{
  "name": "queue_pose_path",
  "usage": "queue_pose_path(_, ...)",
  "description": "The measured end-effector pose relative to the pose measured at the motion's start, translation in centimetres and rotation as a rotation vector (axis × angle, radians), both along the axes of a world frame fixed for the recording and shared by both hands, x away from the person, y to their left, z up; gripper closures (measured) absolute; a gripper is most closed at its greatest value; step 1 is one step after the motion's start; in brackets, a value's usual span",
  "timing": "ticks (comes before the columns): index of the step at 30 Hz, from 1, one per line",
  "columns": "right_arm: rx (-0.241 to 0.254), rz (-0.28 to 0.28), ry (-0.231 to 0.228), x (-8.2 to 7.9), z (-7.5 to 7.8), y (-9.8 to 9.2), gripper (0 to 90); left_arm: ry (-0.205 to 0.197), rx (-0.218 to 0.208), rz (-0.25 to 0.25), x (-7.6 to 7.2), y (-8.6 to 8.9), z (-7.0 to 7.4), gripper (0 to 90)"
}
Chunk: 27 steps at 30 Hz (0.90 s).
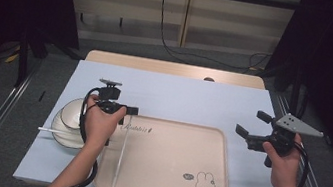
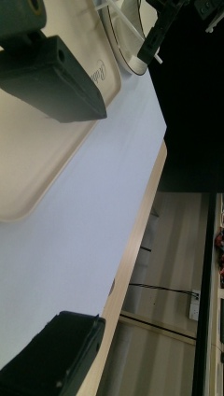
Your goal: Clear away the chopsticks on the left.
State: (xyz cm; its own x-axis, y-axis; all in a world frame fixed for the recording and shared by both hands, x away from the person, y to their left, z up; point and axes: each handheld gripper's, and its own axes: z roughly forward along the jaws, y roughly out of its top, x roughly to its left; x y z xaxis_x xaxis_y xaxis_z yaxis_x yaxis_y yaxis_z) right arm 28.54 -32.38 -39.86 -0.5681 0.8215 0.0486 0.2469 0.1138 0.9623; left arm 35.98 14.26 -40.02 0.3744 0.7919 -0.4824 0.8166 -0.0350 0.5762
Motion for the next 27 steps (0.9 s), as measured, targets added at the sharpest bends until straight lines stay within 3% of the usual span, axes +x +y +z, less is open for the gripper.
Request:
queue_pose_path(10, 0.001, 0.015, 0.003, 0.1, 0.0, 0.2, 1.9, 0.067, 0.045, 0.041, 0.7, 0.2, -1.8, 87.1)
queue_pose_path(14, 0.003, 0.017, 0.003, 0.1, 0.0, 0.2, 1.9, 0.076, 0.052, 0.056, 0.9, 0.2, -2.3, 87.0)
queue_pose_path(16, 0.005, 0.011, 0.004, 0.1, -0.1, 0.2, 1.9, 0.098, 0.046, 0.051, 1.0, -0.1, -2.6, 87.0)
queue_pose_path(27, 0.005, 0.011, 0.000, 0.0, 0.0, 0.1, 1.9, 0.122, 0.046, 0.067, 1.4, -0.5, -3.5, 86.7)
